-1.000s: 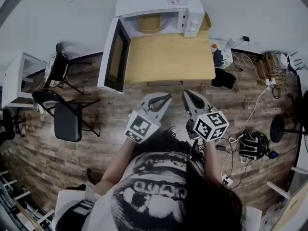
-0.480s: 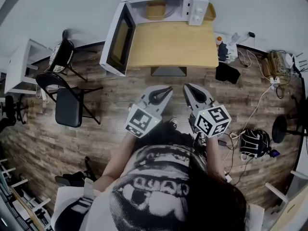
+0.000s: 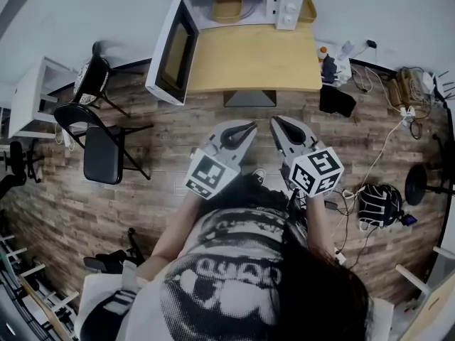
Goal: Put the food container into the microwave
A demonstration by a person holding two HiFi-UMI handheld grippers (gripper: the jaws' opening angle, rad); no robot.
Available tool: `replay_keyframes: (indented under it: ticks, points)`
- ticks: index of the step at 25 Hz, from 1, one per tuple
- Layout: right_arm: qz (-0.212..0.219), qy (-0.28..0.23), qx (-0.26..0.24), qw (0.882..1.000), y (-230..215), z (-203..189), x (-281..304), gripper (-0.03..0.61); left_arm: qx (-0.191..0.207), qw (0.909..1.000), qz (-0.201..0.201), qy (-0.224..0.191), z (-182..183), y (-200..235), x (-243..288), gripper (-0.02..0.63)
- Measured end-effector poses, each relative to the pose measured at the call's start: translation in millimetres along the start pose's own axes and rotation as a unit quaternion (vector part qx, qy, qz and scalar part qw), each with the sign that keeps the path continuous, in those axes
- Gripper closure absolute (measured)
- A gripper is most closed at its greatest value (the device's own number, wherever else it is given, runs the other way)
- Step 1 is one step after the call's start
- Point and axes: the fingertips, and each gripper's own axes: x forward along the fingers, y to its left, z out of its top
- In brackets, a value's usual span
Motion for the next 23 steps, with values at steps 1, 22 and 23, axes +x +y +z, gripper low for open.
replay_keyframes:
  ticks: [1, 22, 23]
  points:
    - [0.000, 0.000, -0.001, 1.000, 0.0, 0.1, -0.8, 0.574, 0.001, 1.0000, -0.001, -0.001, 0.7, -0.6, 0.1, 0.606]
    - [-0.009, 0.010, -0.008, 1.000, -4.1, -1.9, -8.5, 0.575, 0.006, 0.9998, -0.015, -0.010, 0.3, -8.5, -1.4, 0.606]
    - [-0.009, 0.010, -0.009, 1.000, -3.6, -2.2, -8.7, 0.575, 0.006, 0.9998, -0.016, -0.010, 0.1, -9.0, -1.6, 0.606]
